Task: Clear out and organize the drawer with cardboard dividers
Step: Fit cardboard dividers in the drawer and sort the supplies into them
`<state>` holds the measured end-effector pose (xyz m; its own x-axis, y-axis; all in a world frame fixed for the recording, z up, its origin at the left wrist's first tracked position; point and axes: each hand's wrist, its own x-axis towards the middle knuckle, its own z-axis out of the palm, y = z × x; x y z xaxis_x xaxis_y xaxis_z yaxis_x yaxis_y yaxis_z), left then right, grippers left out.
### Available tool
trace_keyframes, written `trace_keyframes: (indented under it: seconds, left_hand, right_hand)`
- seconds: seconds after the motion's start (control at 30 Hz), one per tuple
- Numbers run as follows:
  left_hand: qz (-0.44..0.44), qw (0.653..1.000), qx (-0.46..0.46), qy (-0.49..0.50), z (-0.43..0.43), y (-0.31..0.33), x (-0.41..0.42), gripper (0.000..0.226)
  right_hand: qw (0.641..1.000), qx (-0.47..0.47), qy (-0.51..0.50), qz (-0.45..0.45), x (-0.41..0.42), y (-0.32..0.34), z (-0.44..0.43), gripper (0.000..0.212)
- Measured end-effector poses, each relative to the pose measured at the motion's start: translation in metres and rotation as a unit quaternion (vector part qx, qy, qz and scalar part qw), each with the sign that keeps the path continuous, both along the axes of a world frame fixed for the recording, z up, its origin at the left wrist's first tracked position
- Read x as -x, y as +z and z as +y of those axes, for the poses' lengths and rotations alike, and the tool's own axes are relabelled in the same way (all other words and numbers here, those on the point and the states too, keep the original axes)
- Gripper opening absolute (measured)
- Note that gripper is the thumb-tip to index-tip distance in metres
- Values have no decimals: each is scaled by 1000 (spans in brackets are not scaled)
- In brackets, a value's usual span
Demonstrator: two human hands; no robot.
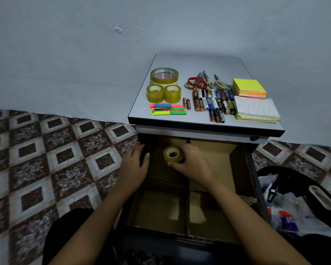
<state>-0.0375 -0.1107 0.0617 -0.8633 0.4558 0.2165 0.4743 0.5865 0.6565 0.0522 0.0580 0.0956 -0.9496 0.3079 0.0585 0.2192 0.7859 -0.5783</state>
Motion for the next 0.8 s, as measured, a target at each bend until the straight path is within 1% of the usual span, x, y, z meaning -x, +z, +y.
trace_keyframes:
  seconds: [0.07, 0.13, 0.23, 0.37, 0.5, 0.7, 0.77, 0.8]
  left_hand:
    - [-65, 998, 10, -3, -3, -12, -2, 50]
    - [-100, 995, 14, -8, -4, -20, -3, 52]
    - [-117, 993, -2, 5, -5, -24, 0, 51]
    - [-124, 992, -6, 8, -7, -26, 1, 51]
    - [-130, 991, -18, 8, -8, -27, 1, 51]
    - [-126, 992, -22, 24, -6, -26, -1, 50]
    - [-127, 991, -27, 23, -6, -27, 0, 50]
    - [-127, 991, -28, 22, -6, -27, 0, 50]
  right_hand:
    - [999, -19, 15, -44, 19, -3, -6, 66]
    - [997, -28, 4, -74, 35, -10, -12, 65]
    - [993, -52, -23, -105, 51, -19, -19, 55]
    - [990, -18, -57, -128, 67, -30, -26, 35]
    - [986, -16, -91, -136, 77, -45, -28, 27]
    - [978, -74, -99, -169, 80, -54, -27, 41]
    - [977, -72, -103, -170, 79, -56, -27, 46]
    - [977, -67, -108, -170, 79, -57, -27, 45]
